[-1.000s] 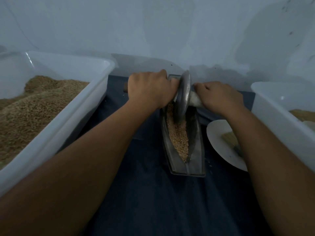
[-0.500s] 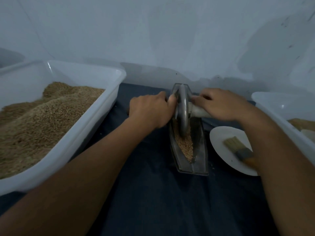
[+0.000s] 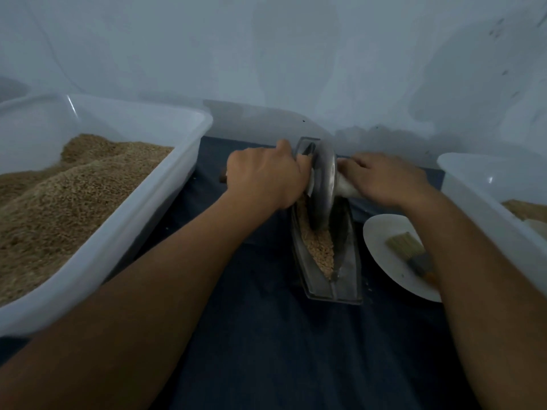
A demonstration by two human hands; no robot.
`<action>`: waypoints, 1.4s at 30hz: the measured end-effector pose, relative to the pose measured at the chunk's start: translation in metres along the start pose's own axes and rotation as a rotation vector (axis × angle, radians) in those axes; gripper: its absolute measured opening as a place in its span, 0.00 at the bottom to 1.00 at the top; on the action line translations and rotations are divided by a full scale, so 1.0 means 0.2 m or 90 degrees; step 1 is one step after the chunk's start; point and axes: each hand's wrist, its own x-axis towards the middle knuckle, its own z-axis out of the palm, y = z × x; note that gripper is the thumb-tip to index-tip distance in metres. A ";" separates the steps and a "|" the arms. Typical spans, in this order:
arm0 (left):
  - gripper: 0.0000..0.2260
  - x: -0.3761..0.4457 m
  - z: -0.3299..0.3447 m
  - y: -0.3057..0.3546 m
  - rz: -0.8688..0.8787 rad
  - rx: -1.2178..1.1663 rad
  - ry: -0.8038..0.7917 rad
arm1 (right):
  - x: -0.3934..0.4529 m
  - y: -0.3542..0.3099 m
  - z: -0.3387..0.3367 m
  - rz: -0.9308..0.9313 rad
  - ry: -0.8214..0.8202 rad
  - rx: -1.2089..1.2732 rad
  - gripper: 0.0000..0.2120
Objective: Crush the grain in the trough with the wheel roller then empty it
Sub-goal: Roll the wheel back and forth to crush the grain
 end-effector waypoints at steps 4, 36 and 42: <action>0.18 0.07 0.02 0.02 0.004 0.026 0.017 | 0.03 0.03 0.01 0.025 -0.029 0.022 0.39; 0.22 0.12 0.06 0.04 0.003 0.055 0.074 | 0.10 0.05 0.07 0.076 -0.027 0.003 0.29; 0.20 0.04 0.03 0.04 0.013 0.065 0.088 | 0.01 0.01 0.05 0.064 0.003 -0.007 0.29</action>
